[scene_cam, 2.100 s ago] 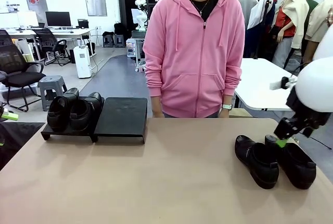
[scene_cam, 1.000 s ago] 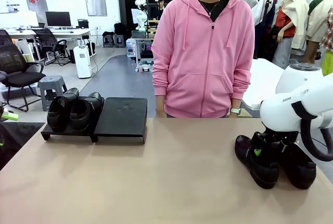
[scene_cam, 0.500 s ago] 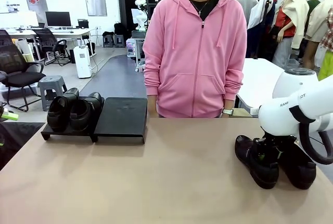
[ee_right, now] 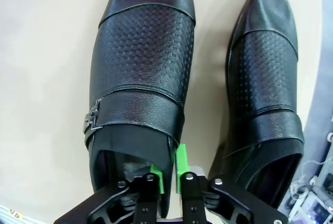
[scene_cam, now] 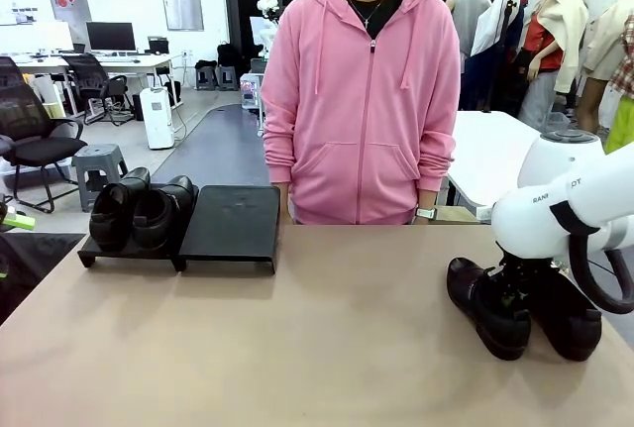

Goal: Organize the shoes by placing them on the stand.
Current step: Pick up one Shoe and place it in the middle of the table.

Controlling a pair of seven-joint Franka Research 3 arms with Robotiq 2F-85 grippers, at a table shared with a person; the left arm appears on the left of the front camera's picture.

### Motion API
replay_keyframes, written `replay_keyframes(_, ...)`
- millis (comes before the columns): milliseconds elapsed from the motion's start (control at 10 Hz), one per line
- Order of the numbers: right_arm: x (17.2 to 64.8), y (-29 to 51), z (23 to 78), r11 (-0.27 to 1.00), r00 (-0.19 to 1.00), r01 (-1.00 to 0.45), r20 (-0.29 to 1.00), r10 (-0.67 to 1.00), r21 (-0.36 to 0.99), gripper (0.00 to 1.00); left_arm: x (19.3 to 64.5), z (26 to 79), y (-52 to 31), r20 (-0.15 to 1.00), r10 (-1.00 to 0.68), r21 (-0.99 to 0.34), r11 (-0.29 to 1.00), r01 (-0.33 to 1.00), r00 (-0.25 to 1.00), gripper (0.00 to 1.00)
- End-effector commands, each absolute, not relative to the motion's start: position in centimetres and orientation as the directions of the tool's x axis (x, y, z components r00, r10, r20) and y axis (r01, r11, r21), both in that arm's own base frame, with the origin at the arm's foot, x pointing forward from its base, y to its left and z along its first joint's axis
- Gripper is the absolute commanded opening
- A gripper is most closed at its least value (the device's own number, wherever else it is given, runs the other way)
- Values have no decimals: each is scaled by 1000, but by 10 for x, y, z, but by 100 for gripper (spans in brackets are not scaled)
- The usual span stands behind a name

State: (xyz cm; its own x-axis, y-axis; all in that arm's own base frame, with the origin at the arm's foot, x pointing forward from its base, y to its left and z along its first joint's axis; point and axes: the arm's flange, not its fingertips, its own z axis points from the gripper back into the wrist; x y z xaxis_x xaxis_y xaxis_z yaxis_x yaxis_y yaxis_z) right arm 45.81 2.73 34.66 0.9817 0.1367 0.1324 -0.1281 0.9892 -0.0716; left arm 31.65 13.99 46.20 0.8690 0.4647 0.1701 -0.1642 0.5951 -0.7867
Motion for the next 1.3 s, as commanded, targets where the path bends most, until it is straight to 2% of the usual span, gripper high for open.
replay_keyframes(0, 457, 33, 354, 988, 982, -121, 130, 134, -100, 0, 315, 464, 141, 161, 463, -786, 595, -171, 871, 100)
replay_keyframes(100, 450, 32, 367, 989, 983, -102, 140, 116, -107, 0, 315, 464, 141, 161, 463, -786, 595, -171, 871, 100)
replay_keyframes(200, 437, 32, 393, 990, 991, -92, 91, 102, -108, 0, 315, 464, 141, 161, 463, -786, 595, -171, 871, 100)
replay_keyframes(300, 415, 31, 435, 993, 994, -54, 87, 63, -103, 0, 315, 464, 141, 161, 463, -786, 595, -171, 871, 100)
replay_keyframes(500, 358, 35, 500, 994, 987, 21, 159, -3, -111, 0, 315, 464, 141, 161, 463, -786, 595, -171, 871, 100)
replay_keyframes(700, 318, 32, 503, 994, 971, 99, 225, -84, -55, 0, 315, 464, 141, 161, 463, -786, 595, -171, 871, 100)
replay_keyframes(800, 317, 19, 493, 996, 971, 75, 229, -62, -48, 0, 315, 464, 141, 161, 463, -786, 595, -171, 871, 100)
replay_keyframes(900, 331, 28, 518, 995, 984, 37, 178, -20, -97, 0, 315, 464, 141, 161, 463, -786, 595, -171, 871, 100)
replay_keyframes(1000, 331, 28, 518, 995, 984, 37, 178, -20, -97, 0, 315, 464, 141, 161, 463, -786, 595, -171, 871, 100)
replay_keyframes(1100, 311, 24, 514, 995, 980, 57, 197, -39, -83, 0, 315, 464, 141, 161, 463, -786, 595, -171, 871, 100)
replay_keyframes(1200, 321, 69, 517, 996, 969, 28, 247, -7, -80, 0, 315, 464, 141, 161, 463, -786, 595, -171, 871, 100)
